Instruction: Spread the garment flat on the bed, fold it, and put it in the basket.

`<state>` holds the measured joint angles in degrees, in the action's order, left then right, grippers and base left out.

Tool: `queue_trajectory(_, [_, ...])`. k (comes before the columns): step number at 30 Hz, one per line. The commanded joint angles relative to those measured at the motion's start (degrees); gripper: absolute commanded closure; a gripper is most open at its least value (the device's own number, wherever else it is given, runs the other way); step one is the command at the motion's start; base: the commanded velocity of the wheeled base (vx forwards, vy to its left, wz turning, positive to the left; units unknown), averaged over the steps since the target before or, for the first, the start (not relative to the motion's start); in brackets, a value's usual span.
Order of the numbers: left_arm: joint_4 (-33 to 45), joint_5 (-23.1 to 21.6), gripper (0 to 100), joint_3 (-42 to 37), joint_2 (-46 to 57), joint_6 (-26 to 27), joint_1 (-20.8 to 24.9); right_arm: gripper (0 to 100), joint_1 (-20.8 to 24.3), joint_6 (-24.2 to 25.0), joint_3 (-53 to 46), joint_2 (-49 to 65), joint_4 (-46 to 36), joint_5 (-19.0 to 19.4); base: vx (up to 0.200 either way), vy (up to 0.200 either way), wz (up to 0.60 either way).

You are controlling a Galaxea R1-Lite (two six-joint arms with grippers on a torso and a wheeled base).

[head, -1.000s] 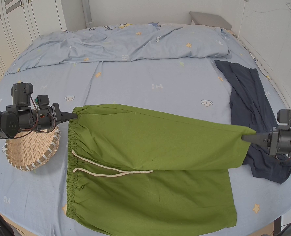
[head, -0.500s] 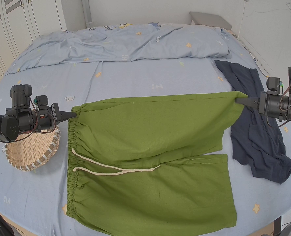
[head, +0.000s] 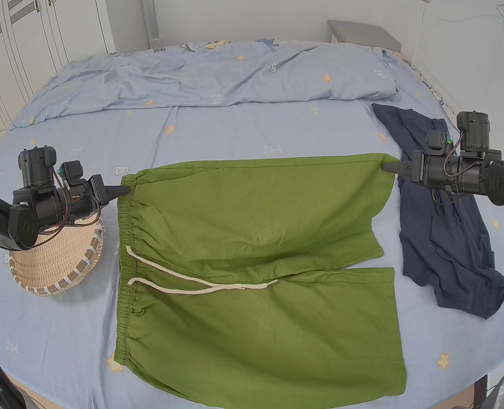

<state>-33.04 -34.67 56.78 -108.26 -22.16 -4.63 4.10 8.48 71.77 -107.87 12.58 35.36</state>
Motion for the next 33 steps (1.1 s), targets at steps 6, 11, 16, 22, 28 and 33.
queue_trajectory(6, [-2.7, 1.0, 100, 0.3, -2.7, 0.2, -0.4, 100, 0.6, -0.1, 9.9, -11.3, 0.3, -2.6, 0.000, 0.000, 0.00])
queue_trajectory(11, [-6.3, 3.4, 100, 0.8, -5.3, 0.3, -0.2, 100, 0.7, -0.2, 14.1, -14.8, 0.4, -4.6, 0.000, 0.000, 0.00])
queue_trajectory(16, [-7.0, 4.3, 100, 1.8, -6.6, 0.3, -0.2, 100, 0.7, -0.8, 15.1, -15.5, 0.4, -6.0, 0.000, 0.000, 0.00])
queue_trajectory(22, [-7.0, 4.3, 100, 2.8, -7.9, 0.4, -0.2, 100, 1.2, -0.8, 16.3, -17.7, 2.9, -7.2, 0.000, 0.000, 0.00])
queue_trajectory(28, [-6.7, 4.3, 100, 4.2, -8.6, 0.4, -0.3, 100, 1.7, -0.8, 19.4, -19.8, 2.7, -8.6, 0.000, 0.000, 0.00])
queue_trajectory(33, [-6.5, 4.3, 100, 5.4, -9.6, 0.4, -0.5, 100, 2.3, -0.8, 21.4, -20.8, 2.4, -8.7, 0.000, 0.000, 0.00])
